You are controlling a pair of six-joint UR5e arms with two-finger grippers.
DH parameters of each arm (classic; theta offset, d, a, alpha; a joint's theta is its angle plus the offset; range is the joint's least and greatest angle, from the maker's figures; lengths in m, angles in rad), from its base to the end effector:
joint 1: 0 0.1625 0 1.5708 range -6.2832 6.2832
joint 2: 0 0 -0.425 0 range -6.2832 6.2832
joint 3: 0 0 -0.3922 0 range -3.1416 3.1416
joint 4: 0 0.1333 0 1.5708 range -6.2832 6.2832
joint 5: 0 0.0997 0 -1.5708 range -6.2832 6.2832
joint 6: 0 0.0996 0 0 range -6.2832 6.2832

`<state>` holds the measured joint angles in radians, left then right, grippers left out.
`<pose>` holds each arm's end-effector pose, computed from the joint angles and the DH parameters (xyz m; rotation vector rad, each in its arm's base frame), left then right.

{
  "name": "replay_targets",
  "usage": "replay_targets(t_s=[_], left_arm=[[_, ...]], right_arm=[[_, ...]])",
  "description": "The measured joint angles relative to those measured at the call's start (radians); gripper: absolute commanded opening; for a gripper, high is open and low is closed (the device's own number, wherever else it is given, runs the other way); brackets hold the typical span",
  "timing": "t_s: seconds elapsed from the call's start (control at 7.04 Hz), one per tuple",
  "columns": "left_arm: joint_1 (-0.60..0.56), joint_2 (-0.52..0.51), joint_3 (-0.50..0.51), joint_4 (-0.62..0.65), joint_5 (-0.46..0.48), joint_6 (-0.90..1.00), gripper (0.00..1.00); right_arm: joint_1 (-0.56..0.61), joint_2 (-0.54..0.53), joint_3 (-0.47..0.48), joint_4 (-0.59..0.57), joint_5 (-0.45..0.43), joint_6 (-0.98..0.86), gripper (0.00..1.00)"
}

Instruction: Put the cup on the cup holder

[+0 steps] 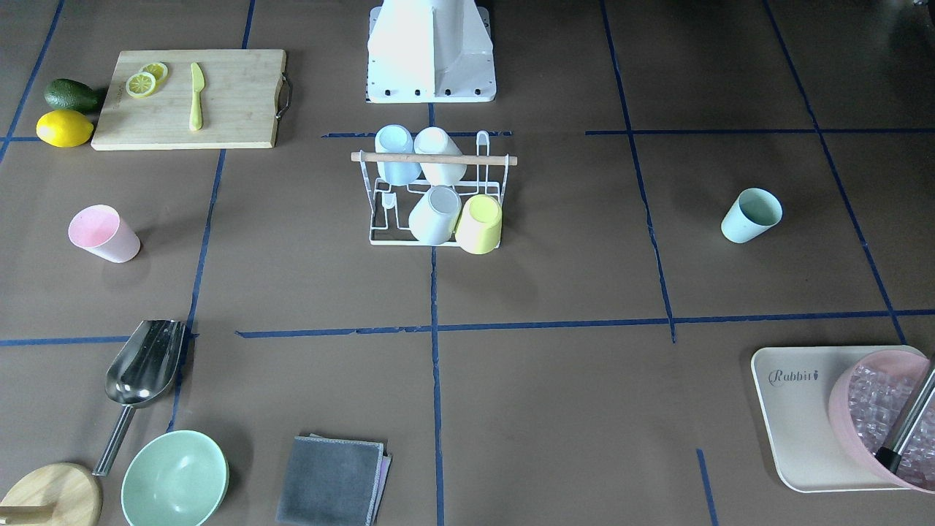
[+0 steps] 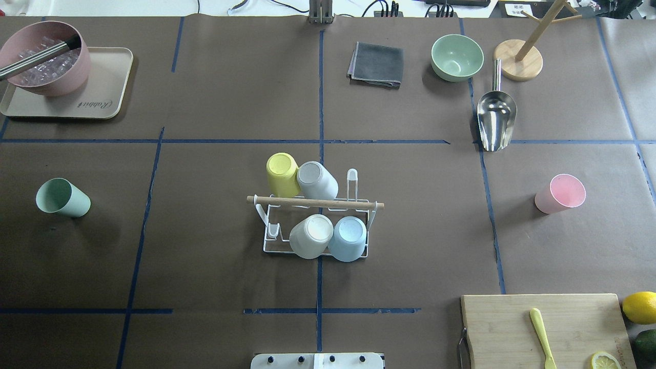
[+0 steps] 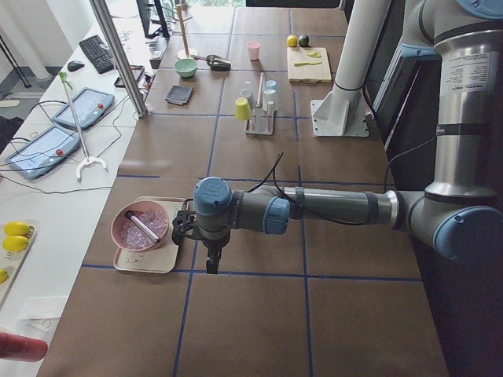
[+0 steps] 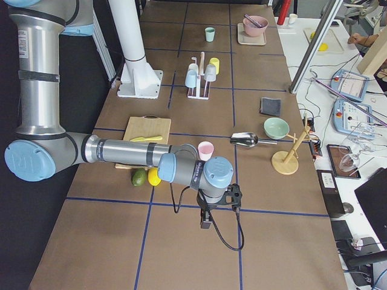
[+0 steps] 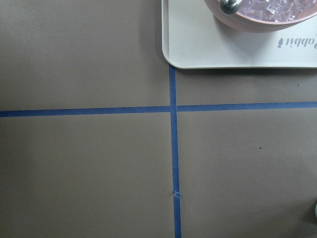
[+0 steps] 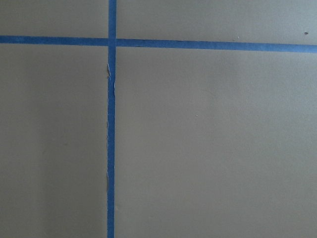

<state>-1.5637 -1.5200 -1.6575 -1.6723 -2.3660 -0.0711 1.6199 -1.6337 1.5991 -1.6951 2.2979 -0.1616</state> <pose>-0.0588 -0.4791 0.6283 0.0989 0.7983 -0.0059 0.0892 -0.4481 0.6895 -0.0747 -0.7375 -0.0495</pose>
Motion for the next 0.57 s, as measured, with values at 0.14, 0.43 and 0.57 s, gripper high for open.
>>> replay_targets(t_s=[0.14, 0.43, 0.57], left_arm=[[0.000, 0.000, 0.003, 0.000, 0.001, 0.002, 1.00], [0.001, 0.000, 0.007, 0.001, 0.002, 0.002, 1.00], [0.004, -0.014, 0.007, 0.003, 0.002, 0.000, 1.00]], right_arm=[[-0.002, 0.002, 0.000, 0.000, -0.009, 0.001, 1.00], [-0.008, 0.015, 0.002, 0.001, -0.035, 0.001, 1.00], [-0.008, 0.012, 0.003, 0.001, -0.034, 0.002, 1.00]])
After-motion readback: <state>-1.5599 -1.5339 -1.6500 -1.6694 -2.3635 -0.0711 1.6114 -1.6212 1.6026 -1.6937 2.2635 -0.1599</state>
